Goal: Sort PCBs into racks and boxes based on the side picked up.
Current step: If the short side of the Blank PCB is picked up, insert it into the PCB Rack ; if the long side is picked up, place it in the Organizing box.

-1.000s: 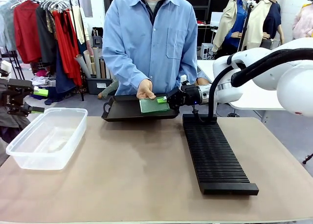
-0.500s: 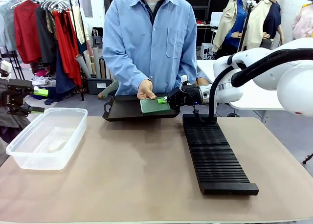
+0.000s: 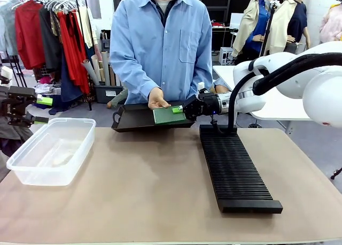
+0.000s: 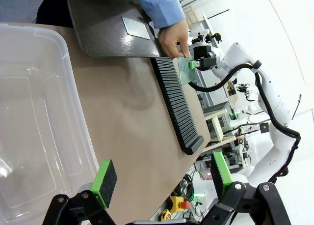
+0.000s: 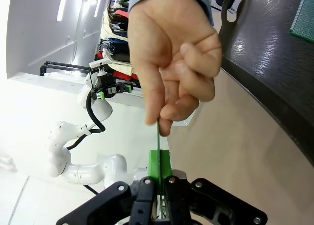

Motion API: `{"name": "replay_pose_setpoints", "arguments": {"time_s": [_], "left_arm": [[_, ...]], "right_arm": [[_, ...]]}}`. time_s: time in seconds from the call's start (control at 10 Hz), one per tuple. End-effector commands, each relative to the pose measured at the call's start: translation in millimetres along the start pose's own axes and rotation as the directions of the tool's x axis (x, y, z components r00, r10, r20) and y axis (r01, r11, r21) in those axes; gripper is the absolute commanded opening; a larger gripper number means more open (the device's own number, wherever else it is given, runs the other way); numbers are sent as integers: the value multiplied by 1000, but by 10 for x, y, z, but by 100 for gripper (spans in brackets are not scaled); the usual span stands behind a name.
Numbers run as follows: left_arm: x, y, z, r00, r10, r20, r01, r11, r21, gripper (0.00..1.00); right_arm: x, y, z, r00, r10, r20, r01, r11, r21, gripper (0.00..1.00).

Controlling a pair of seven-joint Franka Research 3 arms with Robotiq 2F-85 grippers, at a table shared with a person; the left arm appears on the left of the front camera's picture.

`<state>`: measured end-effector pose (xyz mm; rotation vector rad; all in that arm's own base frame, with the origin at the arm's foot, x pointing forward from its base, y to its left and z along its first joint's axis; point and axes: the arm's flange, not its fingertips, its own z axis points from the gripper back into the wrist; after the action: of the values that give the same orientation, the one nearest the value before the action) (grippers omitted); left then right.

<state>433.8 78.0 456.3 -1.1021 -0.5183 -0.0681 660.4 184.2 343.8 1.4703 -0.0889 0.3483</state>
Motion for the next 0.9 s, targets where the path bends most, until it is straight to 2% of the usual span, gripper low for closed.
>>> {"name": "replay_pose_setpoints", "arguments": {"time_s": [0.0, 0.8], "left_arm": [[-5, -14, 11, 1000, -3, -1, 3, 1000, -5, 100], [-5, -14, 11, 1000, -3, -1, 3, 1000, -5, 100]], "right_arm": [[4, 8, -23, 1000, 0, 2, 0, 1000, 1, 0], [4, 8, -23, 1000, 0, 2, 0, 1000, 1, 0]]}}
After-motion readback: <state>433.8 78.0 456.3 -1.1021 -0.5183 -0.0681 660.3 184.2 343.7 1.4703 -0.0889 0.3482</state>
